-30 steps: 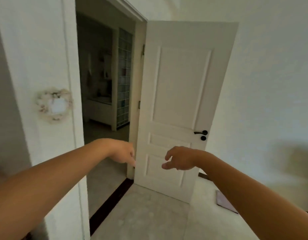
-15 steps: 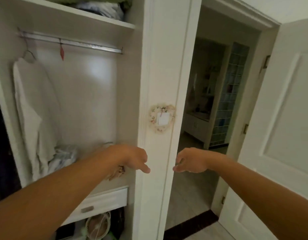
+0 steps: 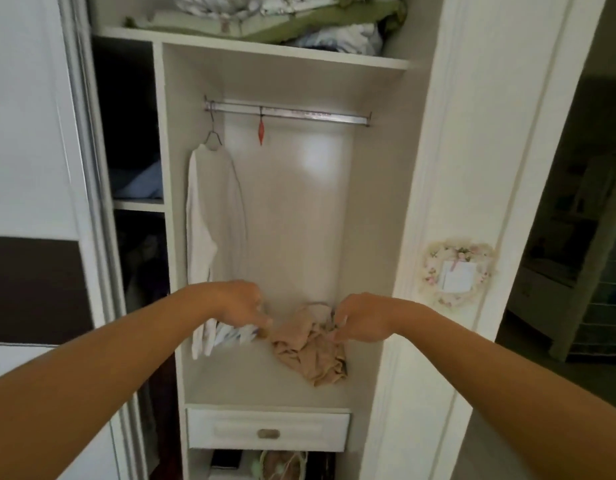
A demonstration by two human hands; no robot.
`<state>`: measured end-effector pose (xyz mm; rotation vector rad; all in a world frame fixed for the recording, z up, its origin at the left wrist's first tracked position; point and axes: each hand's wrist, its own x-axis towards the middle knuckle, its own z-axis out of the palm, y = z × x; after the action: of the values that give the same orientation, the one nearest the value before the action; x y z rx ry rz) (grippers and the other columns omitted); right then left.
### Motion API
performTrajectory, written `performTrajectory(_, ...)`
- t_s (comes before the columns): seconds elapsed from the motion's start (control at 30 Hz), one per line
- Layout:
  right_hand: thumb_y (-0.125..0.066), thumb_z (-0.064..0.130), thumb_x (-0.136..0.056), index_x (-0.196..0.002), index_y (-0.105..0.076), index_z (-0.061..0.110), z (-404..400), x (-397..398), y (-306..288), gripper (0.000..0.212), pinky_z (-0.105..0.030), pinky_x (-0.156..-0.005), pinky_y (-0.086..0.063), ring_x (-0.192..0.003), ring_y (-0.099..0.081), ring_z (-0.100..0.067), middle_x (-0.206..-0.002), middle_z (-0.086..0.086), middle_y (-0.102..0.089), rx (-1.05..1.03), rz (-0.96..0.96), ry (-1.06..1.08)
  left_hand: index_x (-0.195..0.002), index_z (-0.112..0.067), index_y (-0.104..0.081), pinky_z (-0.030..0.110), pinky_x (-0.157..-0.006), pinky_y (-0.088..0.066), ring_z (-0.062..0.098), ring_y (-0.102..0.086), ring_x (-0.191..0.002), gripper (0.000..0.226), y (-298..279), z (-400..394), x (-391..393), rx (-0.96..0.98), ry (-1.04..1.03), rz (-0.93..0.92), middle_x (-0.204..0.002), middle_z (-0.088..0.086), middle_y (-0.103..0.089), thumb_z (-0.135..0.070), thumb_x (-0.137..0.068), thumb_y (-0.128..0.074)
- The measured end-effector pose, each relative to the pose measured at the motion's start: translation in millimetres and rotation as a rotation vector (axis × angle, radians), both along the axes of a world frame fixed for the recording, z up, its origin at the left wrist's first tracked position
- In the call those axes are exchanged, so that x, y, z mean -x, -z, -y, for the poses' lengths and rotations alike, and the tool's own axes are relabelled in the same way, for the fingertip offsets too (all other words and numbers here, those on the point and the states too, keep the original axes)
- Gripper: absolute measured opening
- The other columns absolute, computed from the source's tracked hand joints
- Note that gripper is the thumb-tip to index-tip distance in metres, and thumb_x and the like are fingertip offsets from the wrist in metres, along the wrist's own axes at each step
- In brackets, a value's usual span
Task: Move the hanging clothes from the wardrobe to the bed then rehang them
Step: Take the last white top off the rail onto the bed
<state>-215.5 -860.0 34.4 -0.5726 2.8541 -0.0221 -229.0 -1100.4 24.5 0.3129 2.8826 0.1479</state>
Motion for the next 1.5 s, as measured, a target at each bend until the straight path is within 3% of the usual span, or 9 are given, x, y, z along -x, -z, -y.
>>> performTrajectory(0.07, -0.054, 0.044, -0.095, -0.108, -0.065, 0.001, 25.2, 22.3, -0.9, 0.046, -0.039, -0.092, -0.049, -0.102, -0.059, -0.029, -0.107, -0.009, -0.062, -0.005, -0.006, -0.023, -0.137, -0.006, -0.049, 0.033, -0.104, -0.039, 0.026, -0.049, -0.126, 0.062, -7.9, 23.9, 16.3, -0.025, -0.045, -0.038, -0.142, 0.01, -0.048, -0.052, -0.095, -0.05)
performTrajectory(0.17, -0.048, 0.044, -0.099, -0.128, -0.058, -0.001, 62.1, 53.4, -10.9, 0.054, -0.043, -0.104, -0.043, -0.122, -0.053, -0.034, -0.134, -0.017, -0.054, -0.034, -0.01, -0.065, -0.148, -0.007, -0.033, 0.029, -0.108, -0.033, 0.023, -0.04, -0.134, 0.07, -29.4, 61.2, 47.4, -0.133, -0.109, -0.16, -0.152, 0.01, -0.036, -0.053, -0.097, -0.047)
performTrajectory(0.23, -0.046, 0.045, -0.1, -0.131, -0.055, 0.001, 84.2, 74.5, -20.7, 0.055, -0.04, -0.104, -0.043, -0.122, -0.052, -0.032, -0.136, -0.016, -0.052, -0.038, -0.034, -0.085, -0.148, -0.006, -0.031, 0.029, -0.106, -0.034, 0.024, -0.041, -0.134, 0.071, -46.6, 84.3, 67.6, -0.192, -0.145, -0.26, -0.151, 0.011, -0.037, -0.052, -0.097, -0.047)
performTrajectory(0.37, -0.049, 0.048, -0.098, -0.132, -0.055, 0.006, 118.0, 113.1, -37.3, 0.054, -0.038, -0.102, -0.044, -0.119, -0.054, -0.027, -0.134, -0.01, -0.055, 0.011, -0.067, -0.107, -0.14, -0.004, -0.04, 0.033, -0.098, -0.04, 0.027, -0.048, -0.124, 0.063, -80.6, 116.5, 110.2, -0.198, -0.231, -0.449, -0.141, 0.014, -0.047, -0.049, -0.097, -0.047)
performTrajectory(0.5, -0.046, 0.051, -0.099, -0.143, -0.046, 0.009, 137.8, 155.6, -49.9, 0.06, -0.032, -0.105, -0.04, -0.127, -0.049, -0.025, -0.144, -0.007, -0.048, 0.037, -0.069, -0.132, -0.111, -0.004, -0.054, 0.036, -0.083, -0.049, 0.024, -0.057, -0.095, 0.039, -110.3, 133.6, 156.0, -0.188, -0.294, -0.578, -0.111, 0.012, -0.059, -0.041, -0.097, -0.052)
performTrajectory(0.67, -0.05, 0.056, -0.095, -0.146, -0.041, 0.017, 143.2, 216.6, -60.2, 0.065, -0.027, -0.1, -0.037, -0.129, -0.046, -0.021, -0.147, -0.001, -0.045, 0.104, -0.094, -0.167, -0.108, 0.0, -0.056, 0.034, -0.074, -0.051, 0.028, -0.059, -0.092, 0.035, -142.4, 150.4, 223.5, -0.149, -0.386, -0.728, -0.106, 0.015, -0.06, -0.032, -0.093, -0.057)
performTrajectory(0.77, -0.051, 0.058, -0.094, -0.144, -0.044, 0.019, 141.8, 252.0, -68.4, 0.064, -0.028, -0.102, -0.039, -0.127, -0.047, -0.02, -0.147, 0.0, -0.044, 0.133, -0.125, -0.235, -0.119, 0.001, -0.051, 0.032, -0.072, -0.043, 0.034, -0.058, -0.102, 0.039, -159.0, 152.5, 260.2, -0.121, -0.466, -0.837, -0.116, 0.019, -0.057, -0.026, -0.092, -0.058)
performTrajectory(1.13, -0.054, 0.058, -0.092, -0.142, -0.047, 0.017, 156.4, 350.3, -110.0, 0.066, -0.031, -0.103, -0.041, -0.124, -0.05, -0.02, -0.143, -0.003, -0.049, 0.182, -0.165, -0.345, -0.126, -0.002, -0.053, 0.039, -0.091, -0.047, 0.035, -0.056, -0.116, 0.032, -172.9, 155.0, 356.7, 0.019, -0.646, -0.822, -0.128, 0.018, -0.057, -0.018, -0.098, -0.047)
performTrajectory(1.5, -0.053, 0.053, -0.094, -0.128, -0.058, -0.001, 177.3, 377.6, -129.9, 0.064, -0.043, -0.101, -0.047, -0.113, -0.059, -0.03, -0.128, -0.017, -0.06, 0.113, -0.203, -0.305, -0.117, -0.004, -0.059, 0.035, -0.082, -0.048, 0.035, -0.06, -0.111, 0.026, -188.4, 159.7, 378.1, 0.065, -0.644, -0.912, -0.123, 0.016, -0.061, -0.015, -0.095, -0.049)
